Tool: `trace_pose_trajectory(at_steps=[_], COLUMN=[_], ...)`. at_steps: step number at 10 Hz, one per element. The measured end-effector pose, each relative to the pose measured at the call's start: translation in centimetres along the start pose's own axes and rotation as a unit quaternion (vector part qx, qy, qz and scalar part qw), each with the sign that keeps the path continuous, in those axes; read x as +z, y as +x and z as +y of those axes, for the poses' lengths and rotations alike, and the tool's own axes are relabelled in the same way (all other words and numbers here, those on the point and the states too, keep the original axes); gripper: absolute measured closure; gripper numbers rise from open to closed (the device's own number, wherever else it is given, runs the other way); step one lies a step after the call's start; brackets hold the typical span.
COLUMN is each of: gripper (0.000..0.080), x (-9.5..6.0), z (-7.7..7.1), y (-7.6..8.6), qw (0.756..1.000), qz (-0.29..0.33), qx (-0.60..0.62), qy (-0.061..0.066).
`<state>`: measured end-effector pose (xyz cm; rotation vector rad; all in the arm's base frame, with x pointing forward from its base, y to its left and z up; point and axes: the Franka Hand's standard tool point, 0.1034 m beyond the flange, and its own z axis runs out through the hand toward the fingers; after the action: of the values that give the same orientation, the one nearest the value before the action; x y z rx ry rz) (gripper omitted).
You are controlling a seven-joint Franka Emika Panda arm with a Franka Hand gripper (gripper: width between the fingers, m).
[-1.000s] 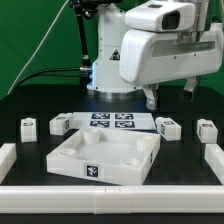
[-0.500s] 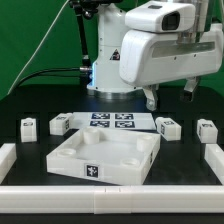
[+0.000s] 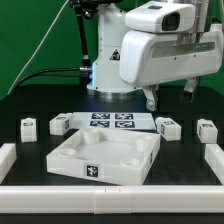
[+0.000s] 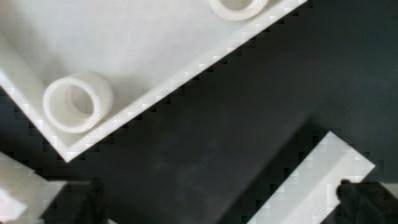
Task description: Assemble one leg
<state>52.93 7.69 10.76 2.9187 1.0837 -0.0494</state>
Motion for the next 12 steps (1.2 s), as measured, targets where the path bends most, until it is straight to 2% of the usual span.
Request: trace_pose_trajectory(at_steps=[2, 4, 9, 10, 11, 12], gripper=[0.0149, 0.0149, 0.0149, 0.0149, 0.0149, 0.0149], x=[0.7, 1.6, 1.8, 2.5, 3.4, 4.3], z=[-0.9, -1.1, -1.2, -1.4, -1.8, -2.5], y=[-1.2, -2.6, -2.7, -3.4, -4.8, -6.2], qw=[0.997, 0.991, 0.991, 0.987, 0.979, 0.973], qz=[0.003, -0.003, -0.004, 0.013, 0.031, 0.038], qx=[-0.081, -0.133, -0.134, -0.163, -0.200, -0.228], qy=[0.000, 0.005, 0.007, -0.001, -0.013, -0.016])
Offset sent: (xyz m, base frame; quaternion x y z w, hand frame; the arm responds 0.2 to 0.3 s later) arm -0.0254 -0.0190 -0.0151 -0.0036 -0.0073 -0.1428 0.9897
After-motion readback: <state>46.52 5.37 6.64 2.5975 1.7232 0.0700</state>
